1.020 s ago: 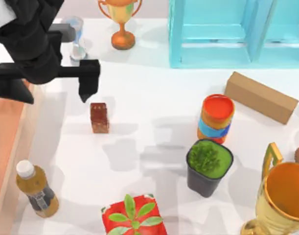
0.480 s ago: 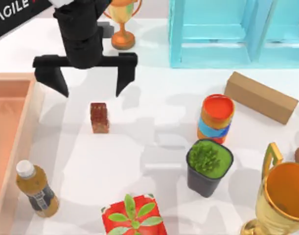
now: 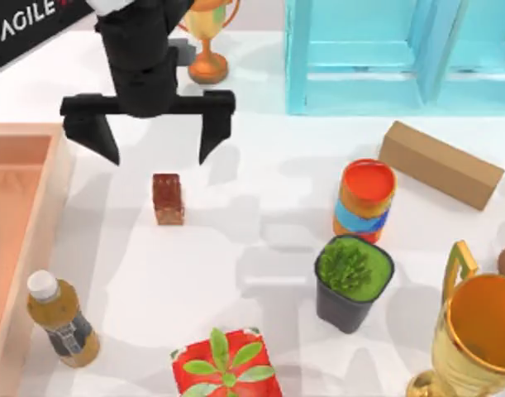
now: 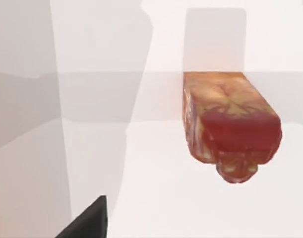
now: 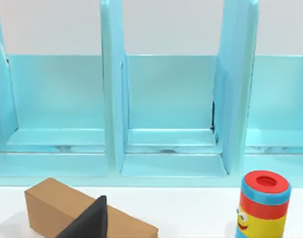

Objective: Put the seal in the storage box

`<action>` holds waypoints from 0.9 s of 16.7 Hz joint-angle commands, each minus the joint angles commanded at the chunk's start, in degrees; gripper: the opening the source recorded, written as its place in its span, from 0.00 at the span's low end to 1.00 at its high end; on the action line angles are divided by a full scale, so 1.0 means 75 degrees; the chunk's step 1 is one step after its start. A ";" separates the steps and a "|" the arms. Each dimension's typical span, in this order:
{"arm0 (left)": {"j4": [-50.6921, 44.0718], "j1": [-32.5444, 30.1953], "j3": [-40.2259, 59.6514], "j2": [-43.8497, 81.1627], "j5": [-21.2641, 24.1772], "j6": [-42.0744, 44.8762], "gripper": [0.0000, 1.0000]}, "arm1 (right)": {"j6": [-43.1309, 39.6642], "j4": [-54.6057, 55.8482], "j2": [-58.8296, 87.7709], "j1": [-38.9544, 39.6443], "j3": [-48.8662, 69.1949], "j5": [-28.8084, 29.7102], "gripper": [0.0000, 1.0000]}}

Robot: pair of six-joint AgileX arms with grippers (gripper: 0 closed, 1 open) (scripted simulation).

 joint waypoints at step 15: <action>0.2605 -0.0007 -0.2078 0.0527 0.0005 0.0001 1.00 | 0.0000 0.0000 0.0000 0.0000 0.0000 0.0000 1.00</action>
